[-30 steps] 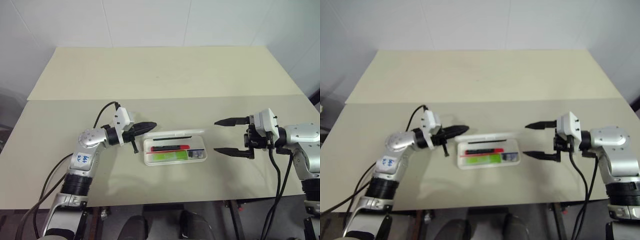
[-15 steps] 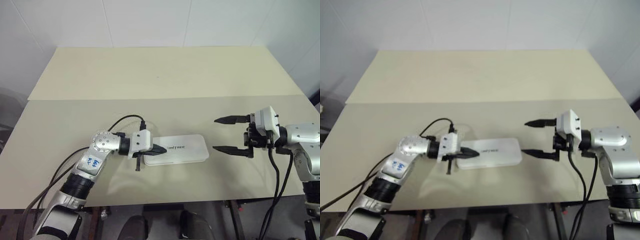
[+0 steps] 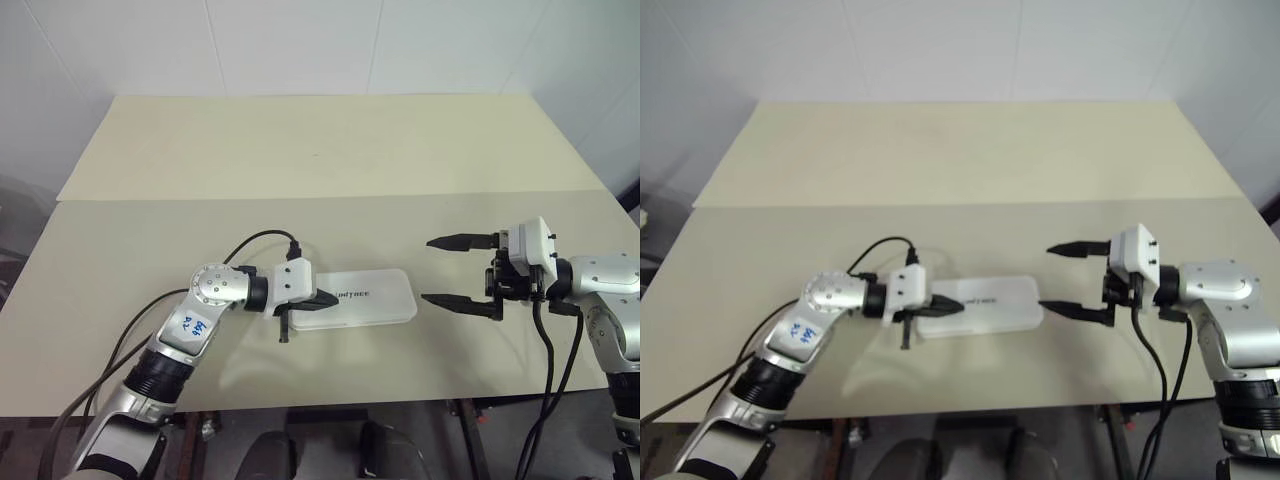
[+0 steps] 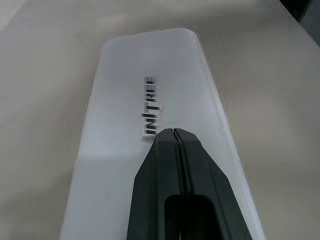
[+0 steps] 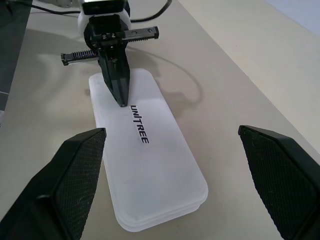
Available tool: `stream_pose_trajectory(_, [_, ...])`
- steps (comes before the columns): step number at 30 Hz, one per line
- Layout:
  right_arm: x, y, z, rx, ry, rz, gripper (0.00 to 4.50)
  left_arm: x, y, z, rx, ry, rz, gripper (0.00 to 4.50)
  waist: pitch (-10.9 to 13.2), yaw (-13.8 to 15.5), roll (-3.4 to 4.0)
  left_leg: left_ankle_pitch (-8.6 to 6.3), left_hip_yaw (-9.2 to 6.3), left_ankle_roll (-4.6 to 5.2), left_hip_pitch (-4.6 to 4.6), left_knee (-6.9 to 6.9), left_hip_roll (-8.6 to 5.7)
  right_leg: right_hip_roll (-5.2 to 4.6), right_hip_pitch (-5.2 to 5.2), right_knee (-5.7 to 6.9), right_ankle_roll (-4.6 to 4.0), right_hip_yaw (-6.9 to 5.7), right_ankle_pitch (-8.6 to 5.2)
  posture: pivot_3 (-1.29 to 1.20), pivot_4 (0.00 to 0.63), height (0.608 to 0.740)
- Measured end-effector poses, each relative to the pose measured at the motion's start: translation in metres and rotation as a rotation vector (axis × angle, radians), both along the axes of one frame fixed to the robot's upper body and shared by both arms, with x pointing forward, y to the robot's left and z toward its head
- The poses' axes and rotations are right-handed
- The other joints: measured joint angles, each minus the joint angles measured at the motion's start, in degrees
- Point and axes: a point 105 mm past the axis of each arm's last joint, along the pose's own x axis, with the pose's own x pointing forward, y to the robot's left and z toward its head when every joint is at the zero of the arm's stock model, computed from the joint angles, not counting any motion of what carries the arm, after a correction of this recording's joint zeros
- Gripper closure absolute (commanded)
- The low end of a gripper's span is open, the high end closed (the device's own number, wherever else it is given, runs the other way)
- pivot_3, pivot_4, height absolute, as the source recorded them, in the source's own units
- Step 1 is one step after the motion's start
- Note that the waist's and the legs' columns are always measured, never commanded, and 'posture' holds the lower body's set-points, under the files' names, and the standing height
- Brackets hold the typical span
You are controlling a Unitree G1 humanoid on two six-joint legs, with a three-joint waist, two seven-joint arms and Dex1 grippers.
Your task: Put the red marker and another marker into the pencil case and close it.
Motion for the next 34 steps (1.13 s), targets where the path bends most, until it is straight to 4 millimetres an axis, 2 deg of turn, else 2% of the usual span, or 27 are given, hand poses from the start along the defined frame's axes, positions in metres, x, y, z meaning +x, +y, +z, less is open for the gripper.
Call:
stream_pose_trajectory(2, [0.002, -0.002, 0.000, 0.006, 0.004, -0.009, 0.00, 0.002, 0.009, 0.005, -0.029, 0.011, 0.019, 4.47, 0.01, -0.05, -0.01, 0.00, -0.01, 0.00, -0.02, -0.02, 0.01, 0.02, -0.03, 0.00, 0.00, -0.03, 0.00, 0.00, 0.150, 0.740])
stream_pose_trajectory(4, [0.005, -0.004, -0.002, 0.011, 0.005, -0.017, 0.00, 0.003, 0.026, 0.009, -0.021, 0.009, 0.043, 4.47, 0.01, -0.09, -0.01, 0.00, 0.01, 0.00, 0.00, -0.06, 0.01, 0.01, -0.03, -0.01, 0.00, -0.02, 0.00, 0.00, 0.150, 0.740])
stream_pose_trajectory(7, [0.011, -0.012, -0.004, 0.018, 0.013, -0.044, 0.00, -0.001, 0.048, 0.010, -0.063, 0.041, 0.079, 3.53, 0.01, -0.15, -0.01, 0.00, 0.04, 0.01, -0.01, -0.04, 0.00, 0.00, -0.03, -0.04, 0.00, 0.01, 0.00, 0.00, 0.150, 0.740])
stream_pose_trajectory(12, [0.016, -0.019, -0.007, 0.021, 0.016, -0.070, 0.00, -0.019, 0.065, 0.024, -0.179, 0.037, 0.066, 1.84, 0.01, 0.04, -0.01, -0.01, -0.04, 0.00, -0.03, -0.08, 0.01, -0.01, -0.04, -0.04, 0.00, -0.01, 0.00, 0.00, 0.150, 0.740])
stream_pose_trajectory(17, [0.019, -0.027, -0.009, 0.034, 0.016, -0.112, 0.00, -0.024, 0.087, 0.025, -0.217, 0.014, 0.126, 0.07, 0.02, -0.10, 0.00, -0.01, 0.00, 0.00, -0.02, -0.07, 0.01, -0.01, -0.04, -0.04, -0.01, -0.01, 0.00, 0.00, 0.150, 0.740])
stream_pose_trajectory(20, [0.018, -0.034, -0.004, 0.056, 0.001, -0.131, 0.00, -0.024, 0.089, 0.035, -0.231, -0.040, 0.137, 0.03, 0.02, 0.13, 0.00, -0.01, -0.03, 0.00, -0.03, -0.06, 0.01, -0.01, -0.02, -0.04, -0.01, -0.02, 0.00, 0.00, 0.150, 0.740])
stream_pose_trajectory(24, [0.007, -0.039, -0.017, 0.031, 0.058, -0.108, 0.00, -0.023, 0.091, 0.043, -0.244, -0.075, 0.142, 0.03, 0.03, 0.01, 0.01, -0.02, 0.03, 0.00, -0.02, -0.10, -0.01, -0.01, -0.03, -0.05, -0.01, 0.00, 0.00, 0.00, 0.150, 0.740])
stream_pose_trajectory(27, [0.001, -0.047, -0.016, -0.002, 0.061, -0.111, 0.00, -0.019, 0.088, 0.053, -0.248, -0.115, 0.129, 0.03, 0.03, 0.05, 0.01, -0.02, 0.02, 0.00, -0.01, -0.10, 0.00, -0.01, -0.03, -0.04, -0.01, -0.01, 0.00, 0.00, 0.150, 0.740])
stream_pose_trajectory(30, [-0.004, -0.056, -0.013, -0.009, 0.053, -0.139, 0.00, -0.018, 0.086, 0.055, -0.247, -0.121, 0.121, 0.03, 0.03, -0.01, 0.01, -0.02, 0.04, 0.00, 0.02, -0.13, 0.01, 0.00, -0.02, -0.04, -0.01, -0.01, 0.00, 0.00, 0.150, 0.740])
stream_pose_trajectory(34, [-0.013, -0.057, -0.020, -0.016, 0.061, -0.157, 0.00, -0.018, 0.082, 0.051, -0.239, -0.108, 0.112, 0.03, 0.03, 0.01, 0.01, -0.02, 0.06, 0.00, 0.02, -0.13, 0.00, -0.01, -0.02, -0.04, -0.01, 0.01, 0.00, 0.00, 0.150, 0.740])
